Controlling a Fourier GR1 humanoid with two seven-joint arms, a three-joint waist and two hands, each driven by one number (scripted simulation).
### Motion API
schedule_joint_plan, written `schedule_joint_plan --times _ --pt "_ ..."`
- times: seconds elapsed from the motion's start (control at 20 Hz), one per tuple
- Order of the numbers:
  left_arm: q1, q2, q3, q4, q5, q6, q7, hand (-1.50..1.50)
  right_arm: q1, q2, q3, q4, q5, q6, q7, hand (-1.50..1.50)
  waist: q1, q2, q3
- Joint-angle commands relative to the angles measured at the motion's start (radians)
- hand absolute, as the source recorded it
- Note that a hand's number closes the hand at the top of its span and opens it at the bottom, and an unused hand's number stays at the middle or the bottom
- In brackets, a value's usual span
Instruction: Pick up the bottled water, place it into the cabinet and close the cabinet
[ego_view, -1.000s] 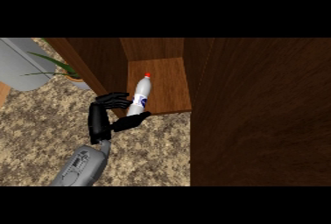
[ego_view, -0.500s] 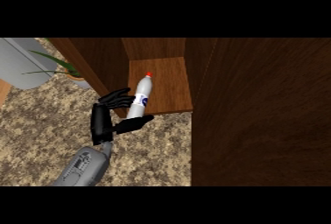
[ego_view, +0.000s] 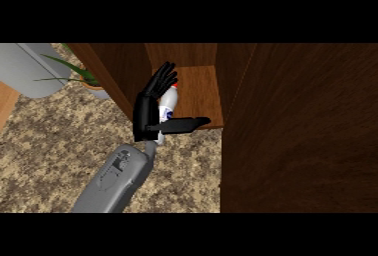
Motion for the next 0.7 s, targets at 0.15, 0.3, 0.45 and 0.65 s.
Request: schedule_joint_plan --times 0.15,0.3,0.45,0.65 --pt "0.041 -0.035 -0.109 -0.049 0.105 -0.058 -0.111 -1.50 0.074 0.014 -0.054 -0.201 -0.087 -0.085 0.114 -1.50 0.048 -0.007 0.003" --pt "0.123 -0.035 -0.167 -0.174 0.112 -0.040 -0.084 -1.50 0.114 0.077 -0.026 -0.181 -0.018 -0.031 0.071 -1.50 0.056 -0.013 0.004" --pt "0.202 -0.035 -0.183 -0.188 0.131 -0.076 -0.148 -1.50 0.083 0.040 -0.076 -0.211 -0.083 -0.060 0.113 -1.50 0.063 -0.010 0.003" --pt "0.281 -0.035 -0.204 -0.203 0.135 -0.112 -0.176 -1.50 0.045 0.057 -0.086 -0.160 -0.074 -0.055 0.119 -1.50 0.066 -0.008 0.004"
